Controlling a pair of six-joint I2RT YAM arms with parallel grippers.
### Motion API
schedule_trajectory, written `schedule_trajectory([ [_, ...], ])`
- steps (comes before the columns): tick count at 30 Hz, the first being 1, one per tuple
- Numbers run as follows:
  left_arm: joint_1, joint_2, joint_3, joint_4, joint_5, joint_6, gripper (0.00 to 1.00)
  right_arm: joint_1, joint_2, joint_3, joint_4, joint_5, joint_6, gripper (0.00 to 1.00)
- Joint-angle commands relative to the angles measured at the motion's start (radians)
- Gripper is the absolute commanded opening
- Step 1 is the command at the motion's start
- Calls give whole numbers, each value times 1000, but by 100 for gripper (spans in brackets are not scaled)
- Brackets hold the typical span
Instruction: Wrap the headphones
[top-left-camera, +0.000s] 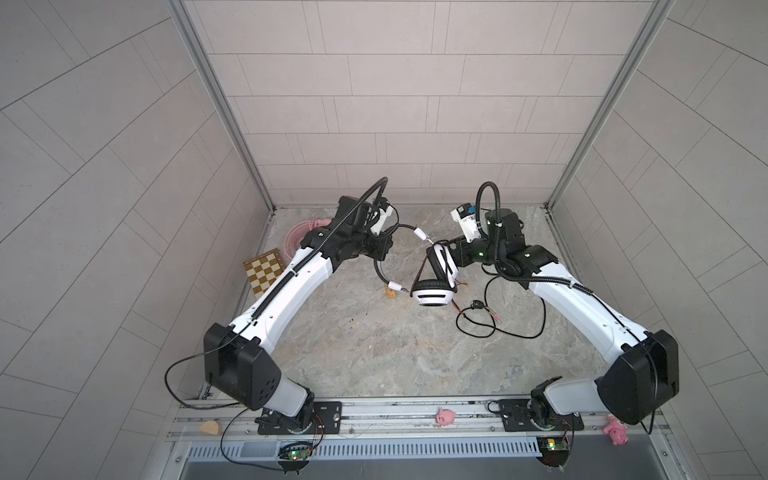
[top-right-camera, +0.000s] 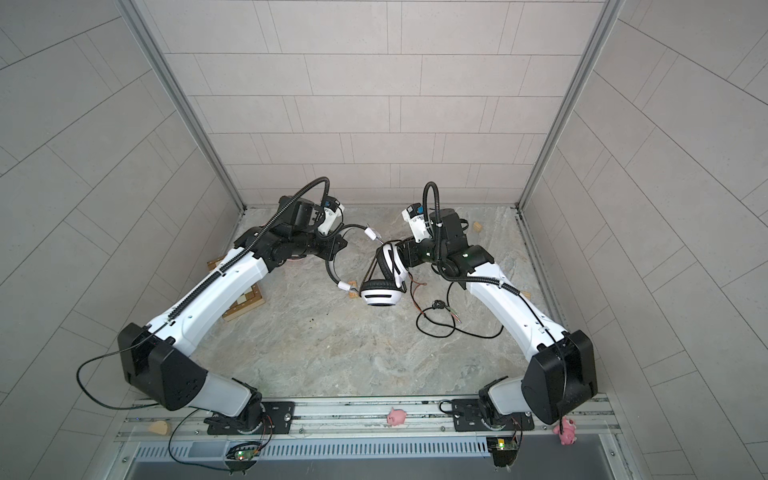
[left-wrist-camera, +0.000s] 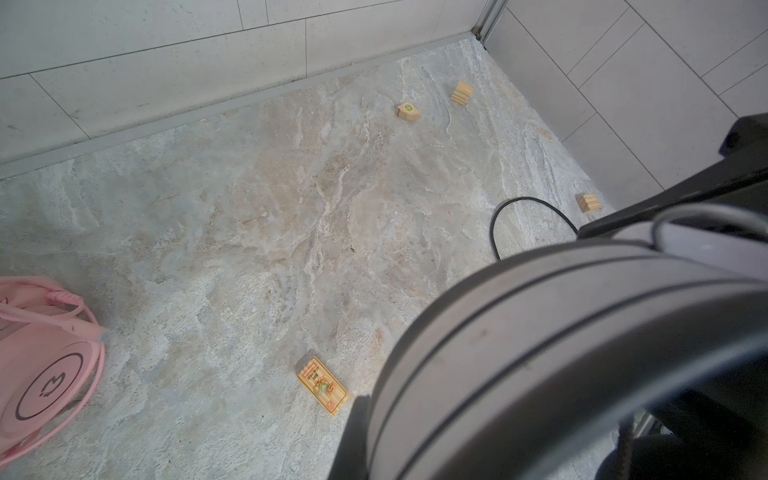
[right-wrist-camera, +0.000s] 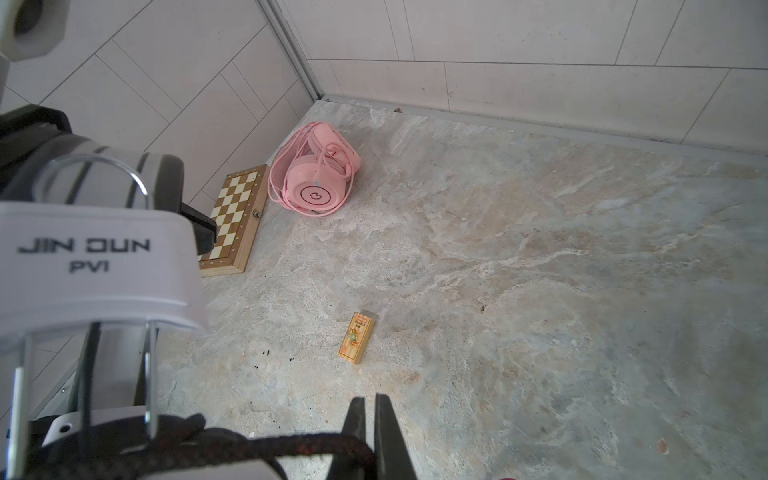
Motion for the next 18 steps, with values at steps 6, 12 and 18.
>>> schedule_trajectory([
  [6,-3,-58,79,60,163,-102,0,-10,59,-30,124,-50,66,11],
  [12,-4,-55,118,33,215,-129,0,-10,75,-59,189,-76,86,22],
  [18,-2,-34,158,-7,282,-138,0,-1,87,-84,214,-74,85,33],
])
